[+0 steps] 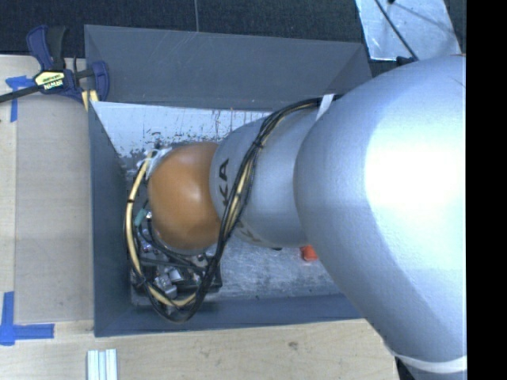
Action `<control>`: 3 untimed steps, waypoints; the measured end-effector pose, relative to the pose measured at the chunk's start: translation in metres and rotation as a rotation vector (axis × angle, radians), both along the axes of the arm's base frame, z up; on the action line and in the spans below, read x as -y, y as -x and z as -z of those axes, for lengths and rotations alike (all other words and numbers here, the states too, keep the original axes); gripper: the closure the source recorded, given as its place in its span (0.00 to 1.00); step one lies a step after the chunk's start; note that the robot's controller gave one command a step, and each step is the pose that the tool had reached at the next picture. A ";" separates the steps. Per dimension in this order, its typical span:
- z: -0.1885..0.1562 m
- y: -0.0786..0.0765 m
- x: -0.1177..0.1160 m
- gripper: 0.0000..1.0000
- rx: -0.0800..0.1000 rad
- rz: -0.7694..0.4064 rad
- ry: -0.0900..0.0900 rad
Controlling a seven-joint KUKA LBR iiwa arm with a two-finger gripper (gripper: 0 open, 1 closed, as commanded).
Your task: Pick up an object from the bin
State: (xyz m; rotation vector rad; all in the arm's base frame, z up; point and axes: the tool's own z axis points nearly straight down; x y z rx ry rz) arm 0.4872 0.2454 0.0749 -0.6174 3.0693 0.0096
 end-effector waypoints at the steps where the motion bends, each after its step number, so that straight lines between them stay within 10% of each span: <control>1: -0.002 -0.002 0.000 1.00 0.011 0.003 -0.005; 2: -0.178 -0.019 0.032 1.00 0.003 0.026 0.004; 3: -0.097 -0.017 0.038 1.00 -0.014 0.090 0.010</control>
Offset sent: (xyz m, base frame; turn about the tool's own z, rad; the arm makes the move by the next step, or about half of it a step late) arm 0.0000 0.0000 0.0000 0.0000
